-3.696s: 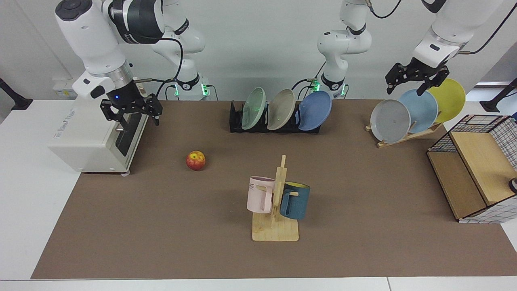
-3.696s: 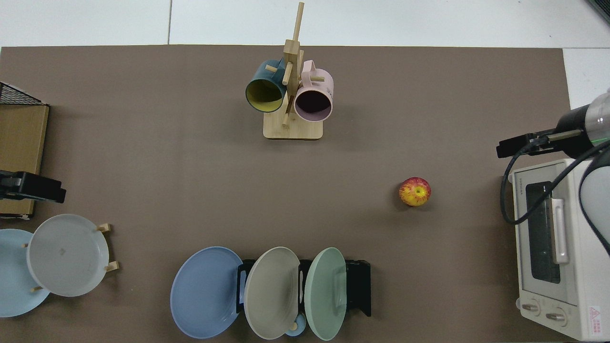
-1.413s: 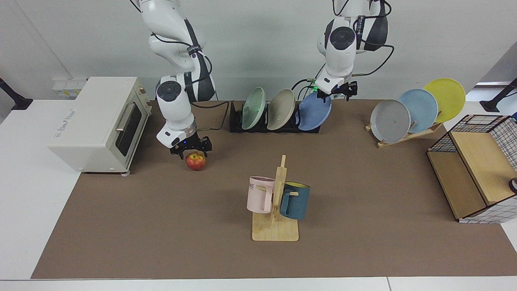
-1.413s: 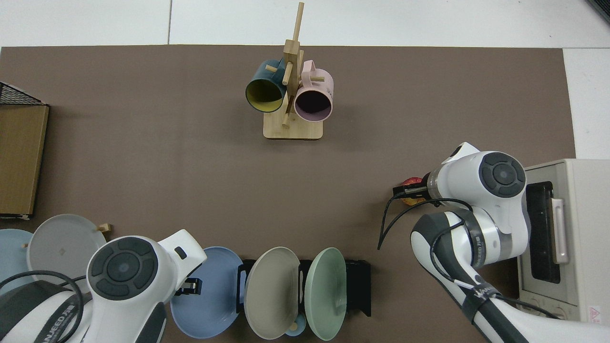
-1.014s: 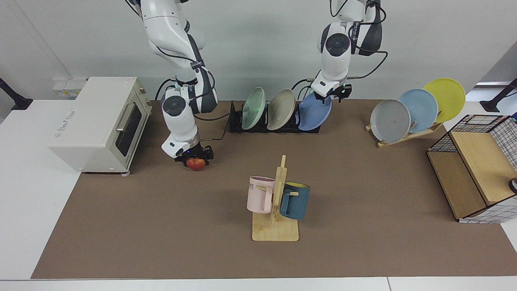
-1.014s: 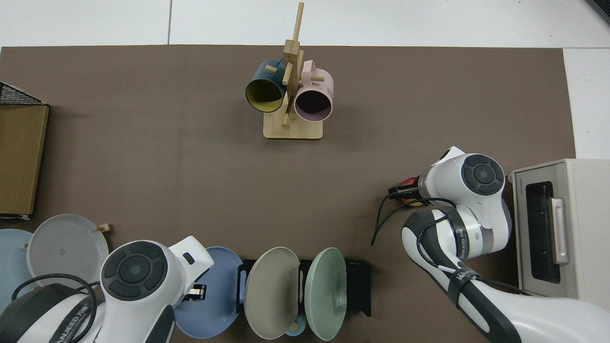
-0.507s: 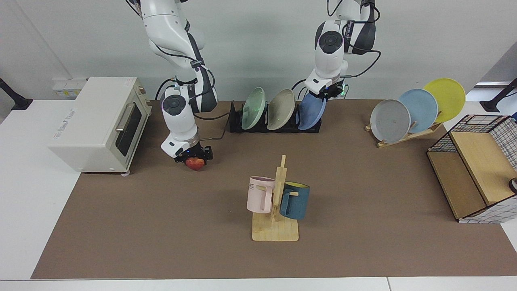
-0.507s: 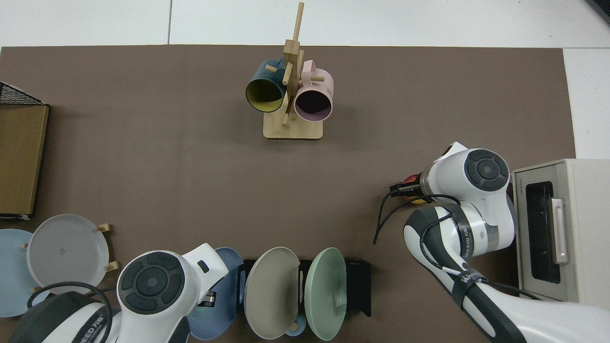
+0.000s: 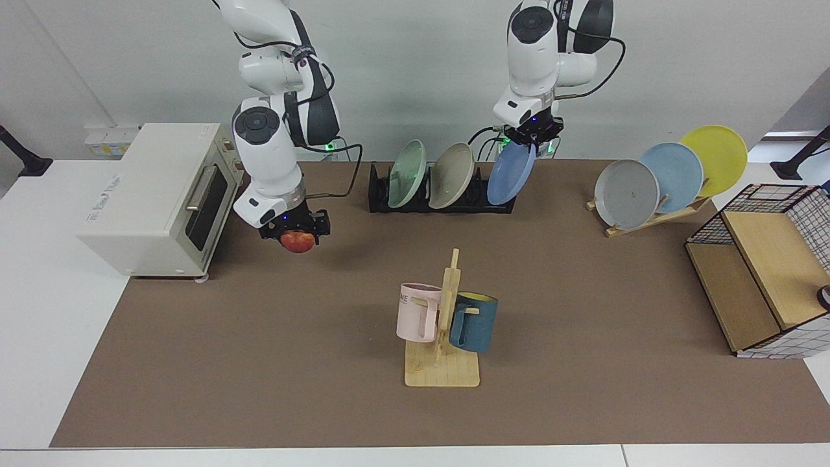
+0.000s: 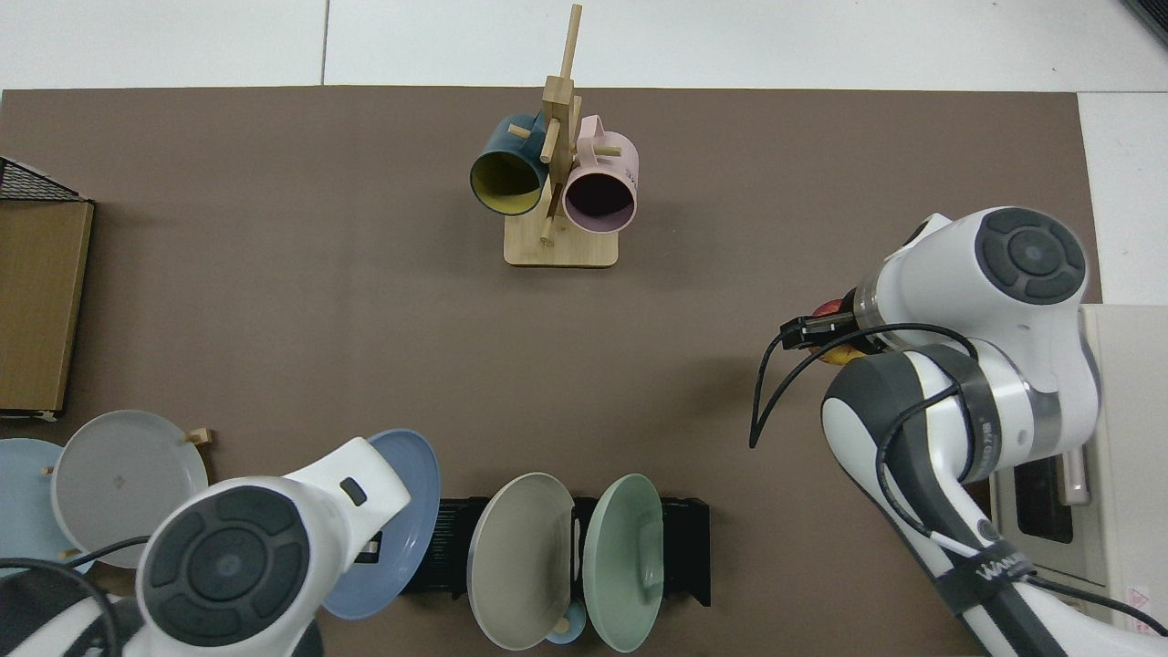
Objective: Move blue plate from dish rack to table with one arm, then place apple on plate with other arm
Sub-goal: 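Grasp the blue plate rim with the left gripper and lift it, then carry the blue plate with the left gripper onto the table center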
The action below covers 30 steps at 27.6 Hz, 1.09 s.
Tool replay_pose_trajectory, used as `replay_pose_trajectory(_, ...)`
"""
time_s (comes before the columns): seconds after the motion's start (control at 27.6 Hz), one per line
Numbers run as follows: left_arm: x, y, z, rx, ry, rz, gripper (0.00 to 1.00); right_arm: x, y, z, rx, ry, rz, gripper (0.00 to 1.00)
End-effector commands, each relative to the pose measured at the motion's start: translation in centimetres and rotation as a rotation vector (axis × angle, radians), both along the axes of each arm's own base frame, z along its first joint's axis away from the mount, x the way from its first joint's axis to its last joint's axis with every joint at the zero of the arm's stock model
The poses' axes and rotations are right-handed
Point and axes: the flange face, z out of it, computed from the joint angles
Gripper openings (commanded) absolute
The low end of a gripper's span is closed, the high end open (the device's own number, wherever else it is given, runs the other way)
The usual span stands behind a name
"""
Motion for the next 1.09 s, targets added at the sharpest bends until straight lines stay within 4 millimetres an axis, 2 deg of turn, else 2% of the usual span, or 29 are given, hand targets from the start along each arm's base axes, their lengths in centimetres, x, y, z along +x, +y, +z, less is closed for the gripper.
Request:
replay_pose_trajectory(0.0,4.6,2.9,2.5,-0.06,-0.047,0.055,0.0,0.2,-0.4,3.2,-0.011,-0.006,-0.012,0.0)
replay_pose_trajectory(0.14,8.5,3.7,2.7,-0.255,-0.027,0.136,0.0,-0.3,-0.4,5.4,-0.006,-0.031,-0.01,0.0)
replay_pose_trajectory(0.22,9.8,4.5,2.6,-0.382,-0.028,0.196,0.0,-0.5,-0.5,6.2,-0.004,-0.04,-0.013,0.0)
replay_pose_trajectory(0.33,10.8,4.7,1.9,-0.512,-0.033,0.222,0.0,-0.7,-0.8,6.4,-0.002,-0.042,-0.014,0.0)
replay_pose_trajectory(0.51,13.4,4.1,-2.0,-0.678,-0.013,0.282,0.0,-0.6,-0.8,6.4,0.005,-0.043,-0.015,0.0)
replay_pose_trajectory(0.69,15.5,3.7,-6.9,-0.815,0.048,0.322,0.0,-0.6,-0.8,6.4,0.014,-0.043,-0.018,0.0)
replay_pose_trajectory(0.83,17.0,3.1,-11.1,-0.836,0.044,0.324,0.0,-0.6,-0.8,6.3,0.014,-0.045,-0.018,0.0)
replay_pose_trajectory(0.94,17.1,1.8,-11.7,-0.843,0.03,0.313,0.0,-0.6,-0.8,6.3,0.014,-0.045,-0.018,0.0)
replay_pose_trajectory(1.05,17.6,0.1,-13.7,-0.843,0.012,0.31,0.0,-0.7,-0.7,6.2,0.014,-0.045,-0.016,0.0)
